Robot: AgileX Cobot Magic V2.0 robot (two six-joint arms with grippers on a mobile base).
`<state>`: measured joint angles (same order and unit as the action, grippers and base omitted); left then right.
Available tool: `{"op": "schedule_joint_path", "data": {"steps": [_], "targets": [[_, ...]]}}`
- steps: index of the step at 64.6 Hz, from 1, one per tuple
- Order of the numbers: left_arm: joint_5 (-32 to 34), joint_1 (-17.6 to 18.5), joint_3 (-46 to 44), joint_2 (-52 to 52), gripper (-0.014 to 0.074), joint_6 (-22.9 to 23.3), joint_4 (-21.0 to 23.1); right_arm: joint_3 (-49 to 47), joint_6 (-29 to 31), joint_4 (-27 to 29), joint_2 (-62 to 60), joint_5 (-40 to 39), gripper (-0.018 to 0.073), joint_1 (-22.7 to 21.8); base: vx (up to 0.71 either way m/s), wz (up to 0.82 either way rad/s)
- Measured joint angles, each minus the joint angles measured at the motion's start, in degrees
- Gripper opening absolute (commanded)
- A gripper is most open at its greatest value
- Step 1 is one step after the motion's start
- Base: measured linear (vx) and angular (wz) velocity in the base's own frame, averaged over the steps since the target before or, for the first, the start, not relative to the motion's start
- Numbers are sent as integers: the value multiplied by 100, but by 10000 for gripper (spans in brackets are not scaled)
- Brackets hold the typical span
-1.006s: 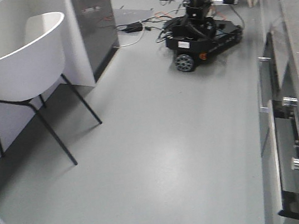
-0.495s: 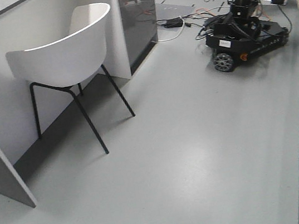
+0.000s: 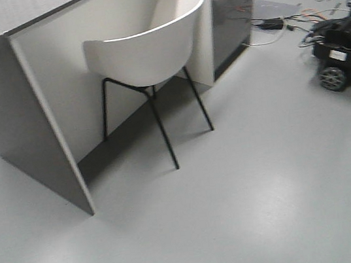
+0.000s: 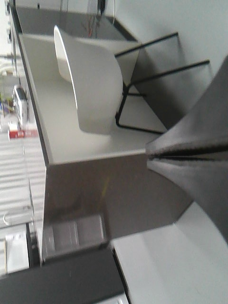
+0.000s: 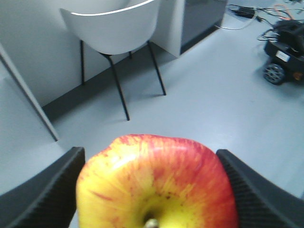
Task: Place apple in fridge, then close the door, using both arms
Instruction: 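Drive the base along the yellow floor line toward the open refrigerator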
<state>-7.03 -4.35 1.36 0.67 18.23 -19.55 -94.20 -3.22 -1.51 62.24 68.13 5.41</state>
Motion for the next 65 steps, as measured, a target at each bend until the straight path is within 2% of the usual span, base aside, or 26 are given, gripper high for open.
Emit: {"op": "schedule_joint_path", "data": {"steps": [65], "targets": [[0, 0, 0, 0, -6, 0, 0, 0, 0, 0, 0, 0, 78, 0, 0, 45]]}}
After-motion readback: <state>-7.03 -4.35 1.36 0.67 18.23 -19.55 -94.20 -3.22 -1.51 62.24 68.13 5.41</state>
